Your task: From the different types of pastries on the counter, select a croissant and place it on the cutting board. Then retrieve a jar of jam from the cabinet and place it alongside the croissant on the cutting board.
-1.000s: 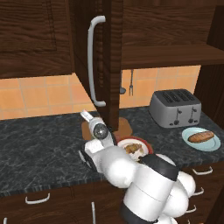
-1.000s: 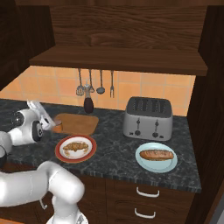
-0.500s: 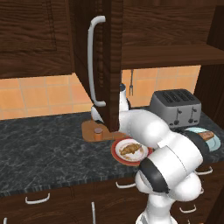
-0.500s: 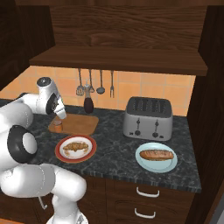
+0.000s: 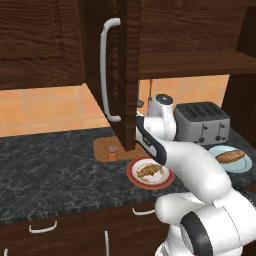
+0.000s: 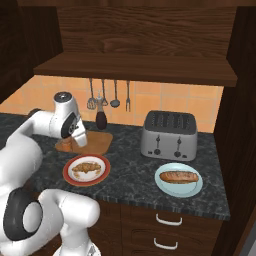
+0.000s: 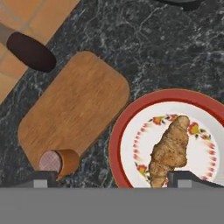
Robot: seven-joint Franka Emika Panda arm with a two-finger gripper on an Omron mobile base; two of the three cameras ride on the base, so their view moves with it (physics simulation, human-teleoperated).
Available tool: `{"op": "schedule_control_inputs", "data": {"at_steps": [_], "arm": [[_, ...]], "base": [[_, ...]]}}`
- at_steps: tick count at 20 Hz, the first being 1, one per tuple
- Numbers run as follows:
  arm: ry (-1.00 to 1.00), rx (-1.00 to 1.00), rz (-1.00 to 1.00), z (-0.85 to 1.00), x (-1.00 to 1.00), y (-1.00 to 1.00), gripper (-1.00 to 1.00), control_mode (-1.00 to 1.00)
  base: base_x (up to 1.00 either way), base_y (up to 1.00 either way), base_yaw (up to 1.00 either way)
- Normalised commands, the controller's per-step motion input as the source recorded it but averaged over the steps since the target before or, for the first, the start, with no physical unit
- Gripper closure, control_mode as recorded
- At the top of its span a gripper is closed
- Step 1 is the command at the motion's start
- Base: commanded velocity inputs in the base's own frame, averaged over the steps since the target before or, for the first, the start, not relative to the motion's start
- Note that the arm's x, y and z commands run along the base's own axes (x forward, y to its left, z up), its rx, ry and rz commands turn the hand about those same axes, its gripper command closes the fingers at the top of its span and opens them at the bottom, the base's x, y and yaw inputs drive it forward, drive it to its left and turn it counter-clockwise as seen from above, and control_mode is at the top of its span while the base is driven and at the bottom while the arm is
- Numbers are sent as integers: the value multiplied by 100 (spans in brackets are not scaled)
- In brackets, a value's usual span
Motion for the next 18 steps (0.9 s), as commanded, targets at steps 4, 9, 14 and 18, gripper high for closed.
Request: {"op": "schedule_control_inputs", "data": {"at_steps": [4,9,14,18], "arm": [[0,6,-8,-35,-53,-14,-100,-100],[-2,4,-3,-21,-35,-6,-100,-100],[-8,-2,-6,-2,-57,-27,-100,-100],[-1,0,-8,-17,-55,-14,-100,-100]], "base": [[0,0,0],[0,0,0],[0,0,0],[0,0,0]]}}
